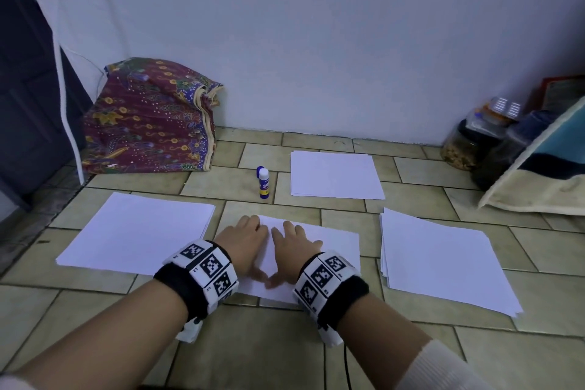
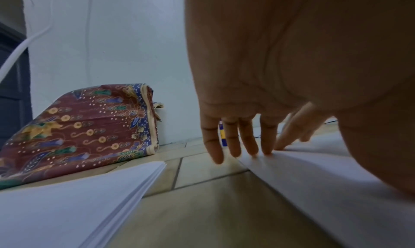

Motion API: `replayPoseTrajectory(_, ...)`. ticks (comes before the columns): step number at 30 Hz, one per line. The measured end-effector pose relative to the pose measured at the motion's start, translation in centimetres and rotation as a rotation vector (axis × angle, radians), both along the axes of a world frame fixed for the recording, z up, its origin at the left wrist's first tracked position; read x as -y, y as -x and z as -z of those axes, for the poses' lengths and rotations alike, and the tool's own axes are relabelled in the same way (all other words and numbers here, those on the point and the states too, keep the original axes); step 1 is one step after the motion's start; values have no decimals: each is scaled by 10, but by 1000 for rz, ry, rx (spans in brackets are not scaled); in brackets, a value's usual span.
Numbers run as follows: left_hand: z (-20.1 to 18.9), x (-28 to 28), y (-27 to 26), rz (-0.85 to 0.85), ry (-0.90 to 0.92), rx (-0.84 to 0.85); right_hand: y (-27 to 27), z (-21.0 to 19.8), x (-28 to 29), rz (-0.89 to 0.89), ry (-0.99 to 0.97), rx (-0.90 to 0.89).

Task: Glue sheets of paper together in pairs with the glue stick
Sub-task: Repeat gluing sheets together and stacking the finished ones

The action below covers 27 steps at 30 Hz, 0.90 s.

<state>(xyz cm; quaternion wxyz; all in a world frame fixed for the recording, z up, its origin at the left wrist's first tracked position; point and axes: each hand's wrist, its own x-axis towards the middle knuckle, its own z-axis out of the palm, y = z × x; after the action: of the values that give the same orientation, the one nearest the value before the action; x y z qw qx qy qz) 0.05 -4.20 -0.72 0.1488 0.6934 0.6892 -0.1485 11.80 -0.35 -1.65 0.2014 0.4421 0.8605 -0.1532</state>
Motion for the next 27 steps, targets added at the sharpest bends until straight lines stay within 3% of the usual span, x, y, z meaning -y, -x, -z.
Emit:
replayPoseTrajectory(5,10,-9,6,-90,161,38,10,0,-18,-35,37,44)
replayPoseTrajectory(12,17,-10,11,-43,160,-95,10,-4,-29,-215,73,15)
replayPoseTrajectory(19,17,-9,14,-68,186,-43,-50,1,-47,-38,124,-30)
replayPoseTrajectory(27,10,-7,18,-56,224,-10,-95,6,-70,147,77,34)
